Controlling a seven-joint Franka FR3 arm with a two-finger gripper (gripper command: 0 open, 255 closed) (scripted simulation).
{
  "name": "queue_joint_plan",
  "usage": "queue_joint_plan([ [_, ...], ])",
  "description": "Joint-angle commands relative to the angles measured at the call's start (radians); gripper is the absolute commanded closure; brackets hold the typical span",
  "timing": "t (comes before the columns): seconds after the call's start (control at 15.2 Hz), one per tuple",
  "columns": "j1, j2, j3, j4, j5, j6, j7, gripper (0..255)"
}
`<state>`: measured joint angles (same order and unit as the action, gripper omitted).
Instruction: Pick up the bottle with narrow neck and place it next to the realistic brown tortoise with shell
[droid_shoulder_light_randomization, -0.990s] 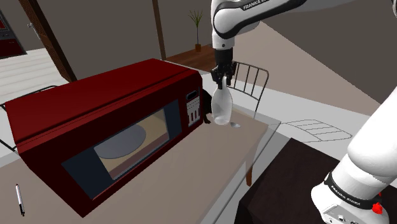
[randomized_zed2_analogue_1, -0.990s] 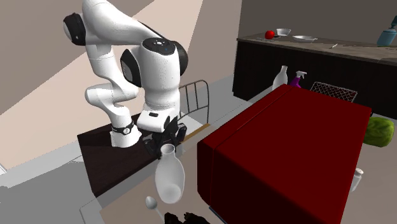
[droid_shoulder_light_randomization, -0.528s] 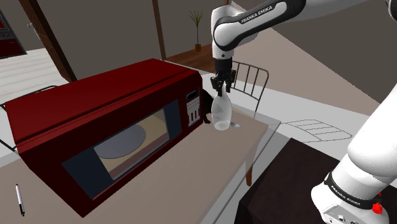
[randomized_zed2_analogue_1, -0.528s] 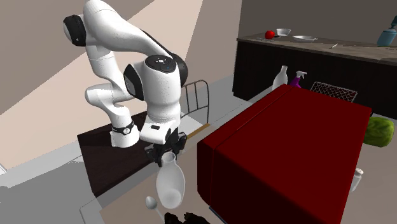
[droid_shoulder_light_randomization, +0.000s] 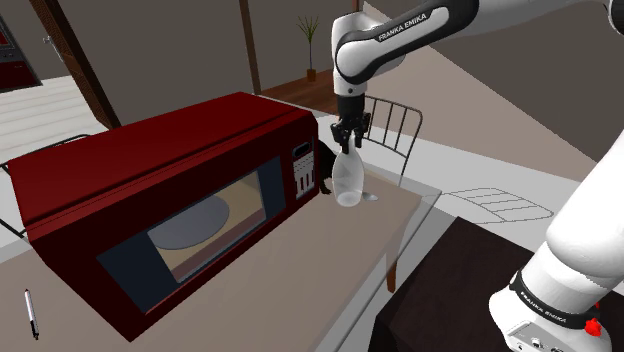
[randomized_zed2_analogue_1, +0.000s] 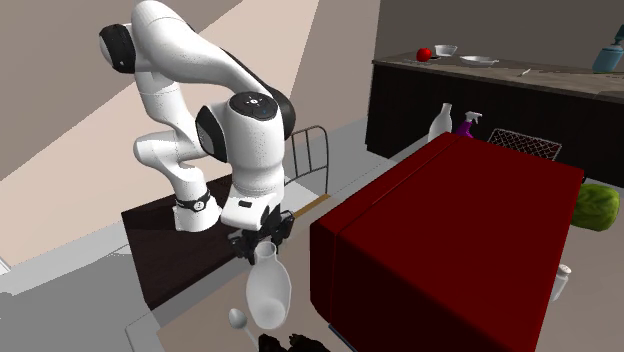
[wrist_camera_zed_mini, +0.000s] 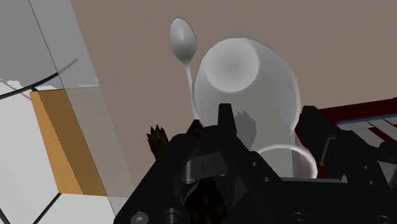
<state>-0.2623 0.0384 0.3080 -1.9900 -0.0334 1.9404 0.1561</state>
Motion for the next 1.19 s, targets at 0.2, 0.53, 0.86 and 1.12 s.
queue_joint_plan([
  [0.2,0.000,0.000,0.000,0.000,0.000,0.000,0.000,0],
  [0.53,0.000,-0.014,0.001,0.086,0.005,-0.099,-0.004,0],
  [0.86,0.000,-0.016,0.001,0.111,0.006,-0.125,-0.004,0],
  [1.12,0.000,-0.016,0.001,0.111,0.006,-0.125,-0.004,0],
])
